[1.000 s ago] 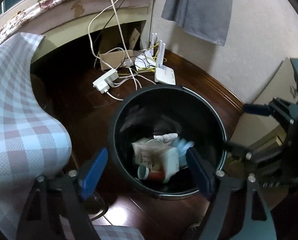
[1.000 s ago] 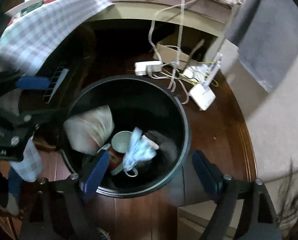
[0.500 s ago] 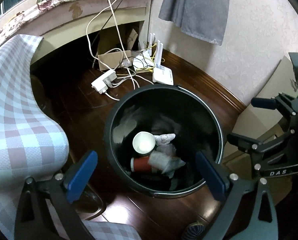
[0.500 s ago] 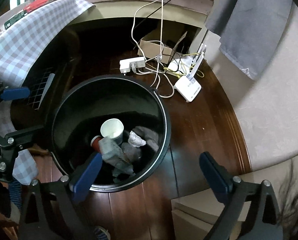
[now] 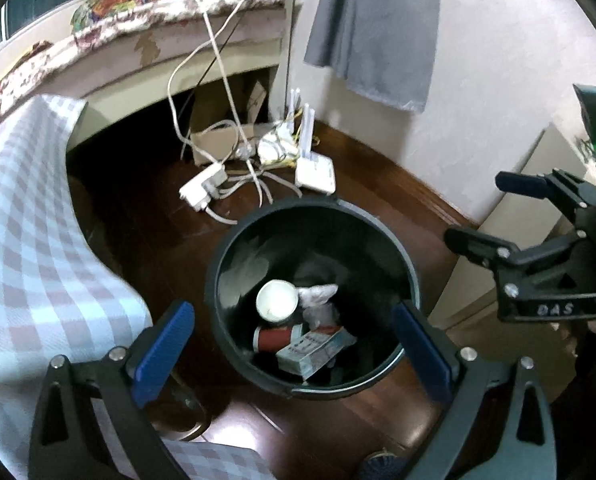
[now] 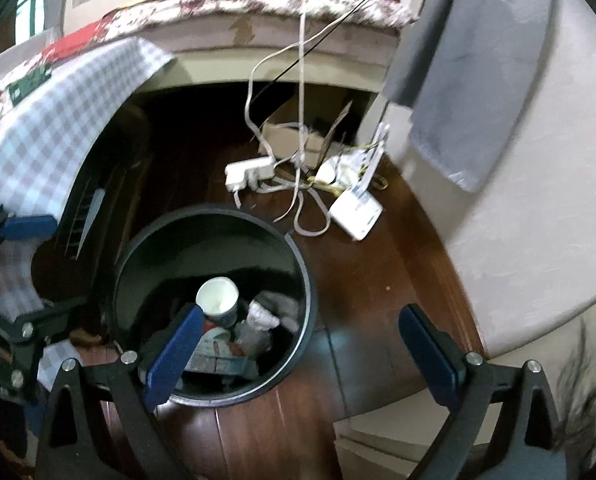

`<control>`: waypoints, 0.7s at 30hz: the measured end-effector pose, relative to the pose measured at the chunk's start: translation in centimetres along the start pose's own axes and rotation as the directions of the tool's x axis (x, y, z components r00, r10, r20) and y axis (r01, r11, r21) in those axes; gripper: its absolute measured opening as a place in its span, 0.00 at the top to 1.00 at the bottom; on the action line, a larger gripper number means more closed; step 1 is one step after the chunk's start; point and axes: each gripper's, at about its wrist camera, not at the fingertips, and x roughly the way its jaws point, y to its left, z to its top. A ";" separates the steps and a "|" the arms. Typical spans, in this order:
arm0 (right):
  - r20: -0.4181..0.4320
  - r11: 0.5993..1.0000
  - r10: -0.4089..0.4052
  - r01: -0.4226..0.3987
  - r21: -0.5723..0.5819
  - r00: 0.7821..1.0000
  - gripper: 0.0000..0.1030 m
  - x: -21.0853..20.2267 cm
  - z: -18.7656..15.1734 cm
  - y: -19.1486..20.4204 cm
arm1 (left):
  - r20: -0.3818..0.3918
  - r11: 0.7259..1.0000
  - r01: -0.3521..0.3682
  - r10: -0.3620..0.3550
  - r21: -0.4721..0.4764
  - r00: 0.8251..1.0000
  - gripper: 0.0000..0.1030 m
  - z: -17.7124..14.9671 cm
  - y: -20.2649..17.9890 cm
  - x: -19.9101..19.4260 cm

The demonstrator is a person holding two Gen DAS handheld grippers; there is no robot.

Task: Collect trash
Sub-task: 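Move both tools back over the table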

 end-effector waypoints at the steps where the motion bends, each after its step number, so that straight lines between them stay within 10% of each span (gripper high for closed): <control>1: 0.012 1.000 -0.008 0.008 0.009 1.000 0.04 -0.3 0.2 -0.2 | 0.013 1.000 0.006 -0.006 0.002 1.000 0.03 0.3 -0.2 -0.4; 21: 0.211 0.999 0.030 -0.037 0.030 0.977 0.04 -5.8 6.7 3.1 | 0.211 0.990 -0.101 0.120 -0.098 0.970 0.01 3.5 5.7 -8.3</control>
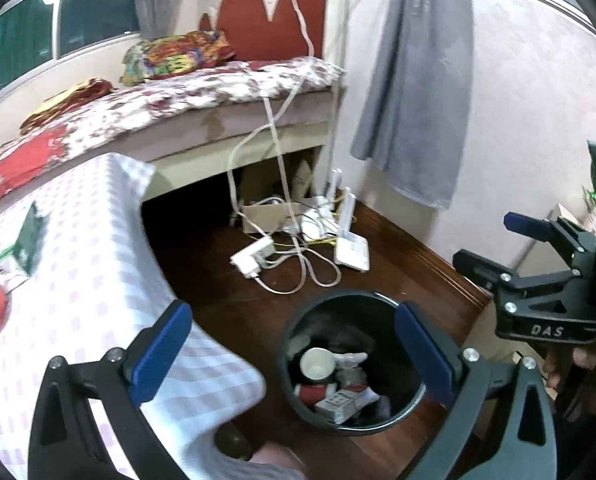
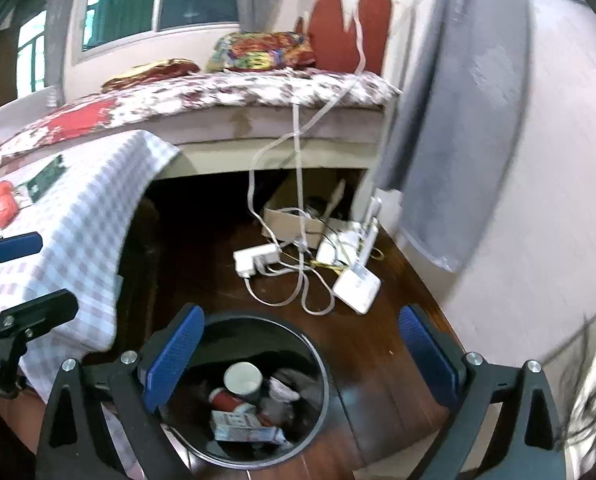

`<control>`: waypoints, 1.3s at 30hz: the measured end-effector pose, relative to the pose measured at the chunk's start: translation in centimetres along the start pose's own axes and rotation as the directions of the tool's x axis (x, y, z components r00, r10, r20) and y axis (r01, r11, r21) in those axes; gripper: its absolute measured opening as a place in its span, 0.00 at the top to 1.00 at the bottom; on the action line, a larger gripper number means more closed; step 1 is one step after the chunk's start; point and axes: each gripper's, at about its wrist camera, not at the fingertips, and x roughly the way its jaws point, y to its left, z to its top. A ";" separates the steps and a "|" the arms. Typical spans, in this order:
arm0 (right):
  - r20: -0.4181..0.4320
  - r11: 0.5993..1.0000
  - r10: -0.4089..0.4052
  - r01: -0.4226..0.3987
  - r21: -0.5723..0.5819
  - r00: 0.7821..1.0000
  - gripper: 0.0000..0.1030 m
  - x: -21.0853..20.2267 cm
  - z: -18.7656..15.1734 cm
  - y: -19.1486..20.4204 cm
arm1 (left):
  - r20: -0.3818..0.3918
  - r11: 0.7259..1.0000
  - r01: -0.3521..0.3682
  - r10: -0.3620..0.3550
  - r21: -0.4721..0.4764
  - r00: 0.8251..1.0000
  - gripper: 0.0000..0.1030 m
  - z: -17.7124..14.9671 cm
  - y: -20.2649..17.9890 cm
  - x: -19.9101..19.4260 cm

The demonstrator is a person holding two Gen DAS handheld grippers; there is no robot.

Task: Collect trash
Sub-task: 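Move both tools back over the table, then grasp the blue paper cup with the left tool while the right tool grasps the red plastic bag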

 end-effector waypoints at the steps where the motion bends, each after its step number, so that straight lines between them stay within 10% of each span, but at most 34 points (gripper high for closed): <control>1: 0.008 1.000 0.013 -0.013 -0.010 1.000 0.04 0.0 0.4 0.8 | 0.003 1.000 -0.010 0.010 -0.008 1.000 0.01 0.0 0.4 -0.1; 22: 0.079 0.942 0.320 -0.308 -0.132 0.944 0.02 0.6 6.6 16.4 | 0.047 0.941 -0.262 0.278 -0.213 0.960 0.01 -2.7 14.6 -7.4; 35: 0.075 0.854 0.504 -0.483 -0.196 0.861 0.00 1.4 9.1 28.8 | 0.009 0.824 -0.425 0.461 -0.375 0.887 0.01 -7.4 25.0 -13.6; 39: 0.038 0.848 0.484 -0.458 -0.266 0.874 0.00 1.3 9.9 32.4 | -0.013 0.780 -0.475 0.515 -0.407 0.857 0.01 -8.8 28.3 -15.0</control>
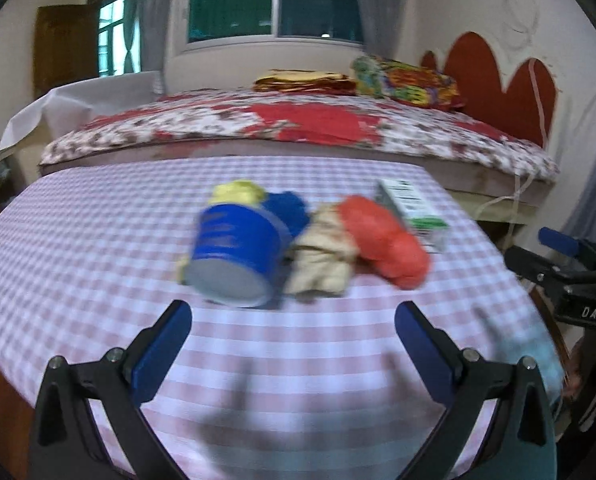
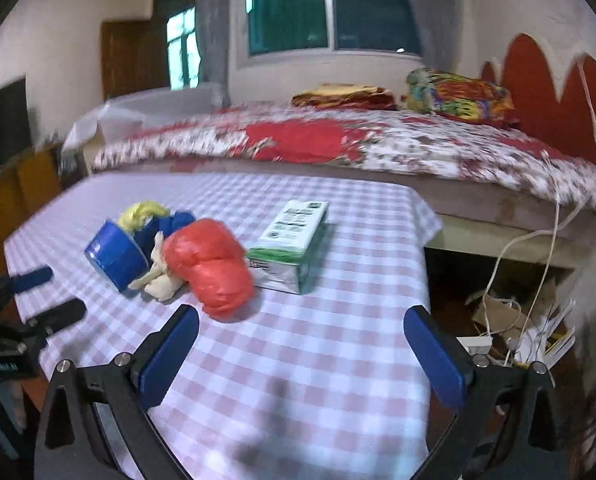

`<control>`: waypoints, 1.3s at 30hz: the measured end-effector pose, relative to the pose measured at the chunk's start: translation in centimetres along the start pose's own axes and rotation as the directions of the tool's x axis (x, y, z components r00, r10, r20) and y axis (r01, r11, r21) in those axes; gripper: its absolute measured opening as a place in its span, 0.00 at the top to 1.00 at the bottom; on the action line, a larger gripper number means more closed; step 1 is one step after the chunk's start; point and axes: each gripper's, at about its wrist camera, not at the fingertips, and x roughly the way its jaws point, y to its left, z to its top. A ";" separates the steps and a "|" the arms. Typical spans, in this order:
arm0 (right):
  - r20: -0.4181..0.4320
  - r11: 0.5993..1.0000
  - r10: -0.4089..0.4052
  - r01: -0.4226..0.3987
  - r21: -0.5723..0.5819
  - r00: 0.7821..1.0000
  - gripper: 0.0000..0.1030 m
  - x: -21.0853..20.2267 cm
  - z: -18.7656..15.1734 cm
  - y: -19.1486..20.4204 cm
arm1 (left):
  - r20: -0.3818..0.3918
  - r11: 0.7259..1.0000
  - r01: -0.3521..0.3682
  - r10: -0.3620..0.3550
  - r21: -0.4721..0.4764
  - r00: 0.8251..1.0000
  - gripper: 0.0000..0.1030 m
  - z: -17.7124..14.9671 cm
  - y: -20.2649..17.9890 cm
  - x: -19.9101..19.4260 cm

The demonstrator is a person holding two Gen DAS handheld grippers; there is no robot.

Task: Collect trash
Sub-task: 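Grasp the blue paper cup with the left tool while the right tool grasps the red plastic bag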

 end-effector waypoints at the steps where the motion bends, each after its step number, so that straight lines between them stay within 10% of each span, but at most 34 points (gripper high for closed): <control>1: -0.002 1.000 0.018 -0.018 -0.013 1.000 0.00 0.5 0.5 0.7 | 0.001 1.000 -0.013 0.013 -0.007 1.000 0.01 0.1 0.7 0.3; 5: -0.036 0.997 0.050 -0.052 -0.058 0.998 0.00 2.2 1.4 2.3 | -0.015 0.999 -0.037 0.037 -0.027 0.999 0.01 0.5 3.0 1.8; 9: -0.094 0.993 0.081 -0.089 -0.083 0.992 0.23 4.5 1.7 3.4 | -0.035 0.999 -0.025 0.024 -0.032 0.999 0.03 1.0 3.8 3.6; 29: -0.252 0.979 0.167 -0.191 -0.075 0.953 0.43 10.5 1.1 5.0 | -0.109 0.997 0.070 -0.073 -0.034 0.991 0.24 1.9 3.9 8.1; 39: -0.233 0.966 0.212 -0.241 -0.099 0.949 0.78 9.8 1.1 5.8 | -0.082 0.997 0.072 -0.074 -0.025 0.994 0.27 1.9 3.5 7.0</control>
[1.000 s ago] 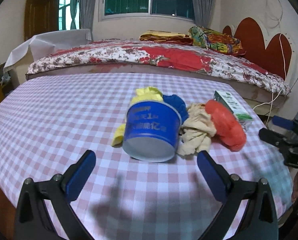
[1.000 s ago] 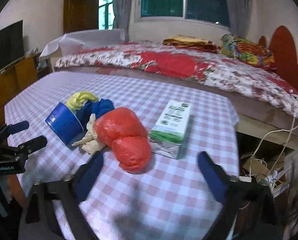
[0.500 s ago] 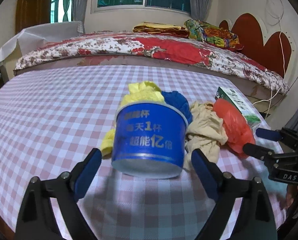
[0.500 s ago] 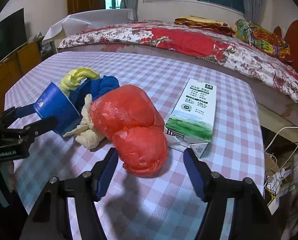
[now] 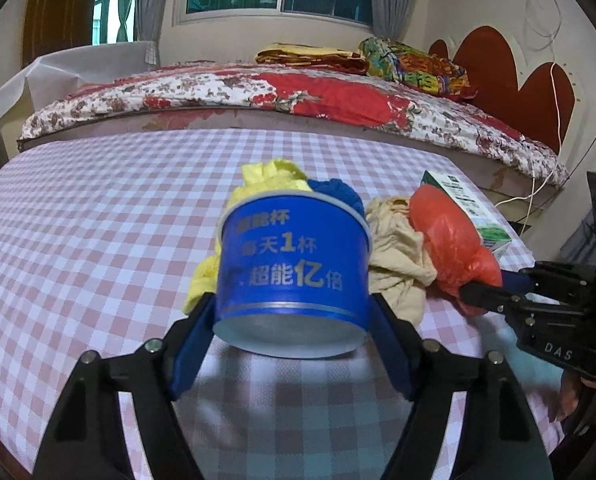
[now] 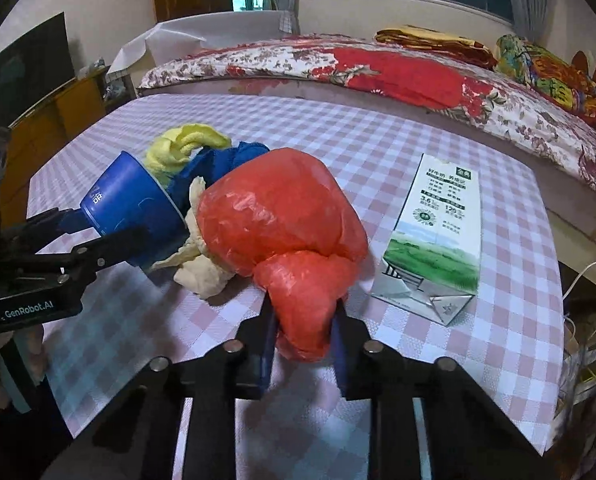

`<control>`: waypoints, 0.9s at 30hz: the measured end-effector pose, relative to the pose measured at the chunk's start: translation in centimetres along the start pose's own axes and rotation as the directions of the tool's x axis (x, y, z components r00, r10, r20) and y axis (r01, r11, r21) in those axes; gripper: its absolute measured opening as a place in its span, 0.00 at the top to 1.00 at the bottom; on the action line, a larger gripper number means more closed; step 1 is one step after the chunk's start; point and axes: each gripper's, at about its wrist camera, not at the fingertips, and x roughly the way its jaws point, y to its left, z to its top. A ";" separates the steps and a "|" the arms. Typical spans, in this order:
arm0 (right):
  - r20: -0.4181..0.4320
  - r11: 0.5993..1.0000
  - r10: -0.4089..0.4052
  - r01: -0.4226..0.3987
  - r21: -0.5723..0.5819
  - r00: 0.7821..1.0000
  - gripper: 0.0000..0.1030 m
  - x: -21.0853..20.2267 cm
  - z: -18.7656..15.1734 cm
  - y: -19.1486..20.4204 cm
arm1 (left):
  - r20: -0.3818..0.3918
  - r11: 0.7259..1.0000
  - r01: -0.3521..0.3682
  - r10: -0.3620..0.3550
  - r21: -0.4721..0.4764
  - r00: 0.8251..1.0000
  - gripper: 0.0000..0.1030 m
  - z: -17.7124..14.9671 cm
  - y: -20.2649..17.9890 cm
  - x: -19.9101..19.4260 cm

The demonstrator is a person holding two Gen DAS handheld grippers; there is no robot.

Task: Collect trash
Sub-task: 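Grasp the blue paper cup with the left tool while the right tool grasps the red plastic bag, then carry cup and red bag over the bin and open both tools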

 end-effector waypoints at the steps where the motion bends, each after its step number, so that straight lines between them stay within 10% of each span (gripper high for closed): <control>1: 0.007 1.000 0.001 -0.001 -0.005 1.000 0.78 -0.3 -0.1 0.0 | 0.004 1.000 -0.002 0.002 0.000 1.000 0.27 -0.1 -0.1 -0.3; 27: 0.130 0.994 -0.106 0.099 0.054 0.986 0.79 -9.4 -4.2 -3.8 | 0.085 0.996 0.068 -0.073 0.064 0.994 0.27 -0.1 -6.0 -4.2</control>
